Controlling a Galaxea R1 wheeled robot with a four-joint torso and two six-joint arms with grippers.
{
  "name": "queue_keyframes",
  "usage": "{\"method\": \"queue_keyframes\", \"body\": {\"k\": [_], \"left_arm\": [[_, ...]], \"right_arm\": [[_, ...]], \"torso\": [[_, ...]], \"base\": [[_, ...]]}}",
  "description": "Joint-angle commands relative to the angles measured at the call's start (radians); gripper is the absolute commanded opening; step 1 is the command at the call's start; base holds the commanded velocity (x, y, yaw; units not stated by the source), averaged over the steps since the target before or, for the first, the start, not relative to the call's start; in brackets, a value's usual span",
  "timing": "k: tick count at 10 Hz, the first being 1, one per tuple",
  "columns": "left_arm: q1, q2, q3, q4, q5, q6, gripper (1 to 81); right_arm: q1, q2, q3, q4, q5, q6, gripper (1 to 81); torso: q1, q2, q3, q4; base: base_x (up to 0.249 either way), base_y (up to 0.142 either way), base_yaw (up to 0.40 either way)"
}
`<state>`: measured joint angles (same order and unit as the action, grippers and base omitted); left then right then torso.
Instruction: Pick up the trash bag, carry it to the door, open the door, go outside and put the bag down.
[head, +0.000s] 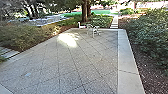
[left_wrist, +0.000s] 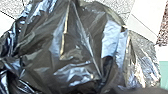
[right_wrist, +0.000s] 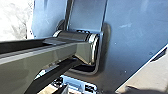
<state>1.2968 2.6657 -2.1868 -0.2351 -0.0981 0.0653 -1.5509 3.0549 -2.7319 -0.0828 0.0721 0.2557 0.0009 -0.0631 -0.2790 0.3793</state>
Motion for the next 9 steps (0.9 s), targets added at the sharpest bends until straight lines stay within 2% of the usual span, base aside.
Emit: {"method": "queue_keyframes", "body": {"k": [1,6,9], "left_arm": [[-0.191,-0.088,0.030,-0.107,0.150,-0.002,1.0],[-0.391,-0.098,-0.047,-0.191,0.310,-0.002,1.0],[-0.517,-0.099,-0.108,-0.214,0.422,-0.002,1.0]], "right_arm": [[0.007,0.034,0.017,-0.023,-0.084,-0.027,81.1],[0.002,0.029,0.018,-0.018,-0.084,-0.026,81.1],[-0.001,0.029,0.018,-0.020,-0.084,-0.024,81.1]], "torso": [[0.000,0.000,0.001,0.000],[0.001,0.001,-0.009,0.000],[0.001,0.001,-0.010,0.000]], "base": [[0.000,0.000,0.000],[0.000,0.000,0.000],[0.000,0.000,0.000]]}}
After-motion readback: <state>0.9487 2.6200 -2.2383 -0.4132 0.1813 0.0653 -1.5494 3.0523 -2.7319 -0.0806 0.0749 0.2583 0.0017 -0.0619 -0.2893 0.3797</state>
